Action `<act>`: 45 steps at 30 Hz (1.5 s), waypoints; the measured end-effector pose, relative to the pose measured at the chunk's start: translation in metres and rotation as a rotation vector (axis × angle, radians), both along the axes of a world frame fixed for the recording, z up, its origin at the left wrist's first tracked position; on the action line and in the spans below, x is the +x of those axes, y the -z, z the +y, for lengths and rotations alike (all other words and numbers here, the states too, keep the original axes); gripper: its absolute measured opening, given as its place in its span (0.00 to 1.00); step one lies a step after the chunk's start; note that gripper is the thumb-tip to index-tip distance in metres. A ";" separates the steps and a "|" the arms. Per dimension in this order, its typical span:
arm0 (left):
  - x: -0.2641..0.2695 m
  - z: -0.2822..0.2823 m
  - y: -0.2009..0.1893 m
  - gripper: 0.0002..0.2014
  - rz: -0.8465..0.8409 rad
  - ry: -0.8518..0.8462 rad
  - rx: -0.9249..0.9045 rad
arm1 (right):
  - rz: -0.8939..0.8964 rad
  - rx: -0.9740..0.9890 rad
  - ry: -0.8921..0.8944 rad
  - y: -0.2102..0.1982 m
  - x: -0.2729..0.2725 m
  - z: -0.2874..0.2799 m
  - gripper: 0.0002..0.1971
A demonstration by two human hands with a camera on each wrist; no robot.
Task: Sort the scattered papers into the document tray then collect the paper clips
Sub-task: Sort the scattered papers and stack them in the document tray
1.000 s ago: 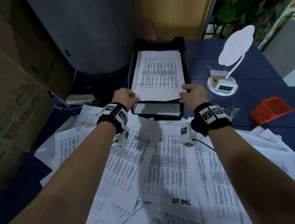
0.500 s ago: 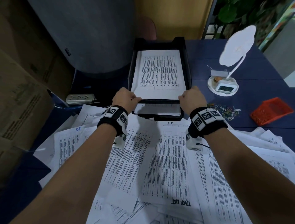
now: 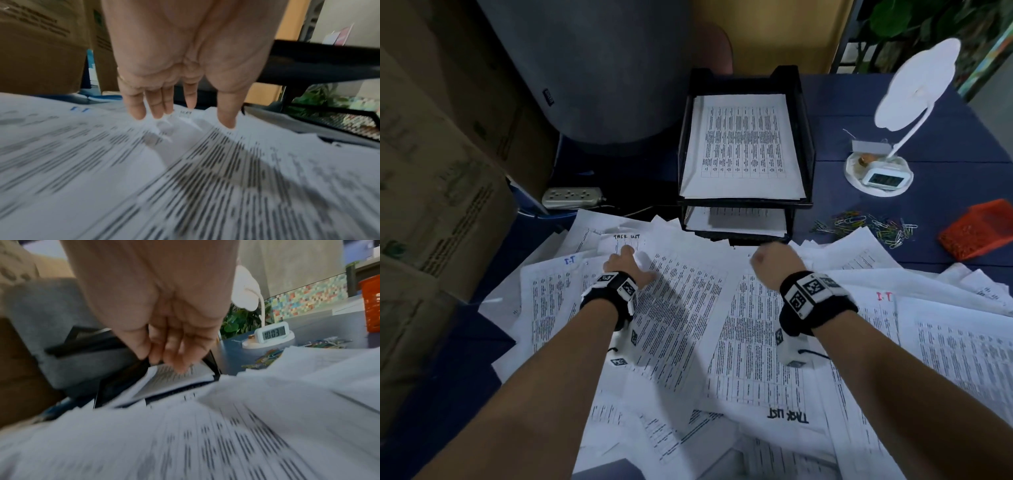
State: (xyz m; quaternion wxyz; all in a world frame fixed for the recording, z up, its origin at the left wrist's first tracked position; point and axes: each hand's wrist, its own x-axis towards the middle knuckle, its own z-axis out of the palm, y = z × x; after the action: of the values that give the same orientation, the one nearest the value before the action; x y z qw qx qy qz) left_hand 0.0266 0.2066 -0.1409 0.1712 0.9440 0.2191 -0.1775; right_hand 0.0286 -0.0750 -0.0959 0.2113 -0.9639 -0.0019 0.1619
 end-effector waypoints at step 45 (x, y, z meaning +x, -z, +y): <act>0.044 -0.026 -0.096 0.04 -0.628 -0.323 -1.056 | 0.108 1.097 0.551 -0.041 0.006 -0.020 0.14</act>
State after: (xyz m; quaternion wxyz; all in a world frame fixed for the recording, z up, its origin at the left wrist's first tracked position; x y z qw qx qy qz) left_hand 0.0702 0.1809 -0.0450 0.6945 0.6944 0.1811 0.0516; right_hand 0.0345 -0.0954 -0.0552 0.7102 -0.6703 0.1751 0.1253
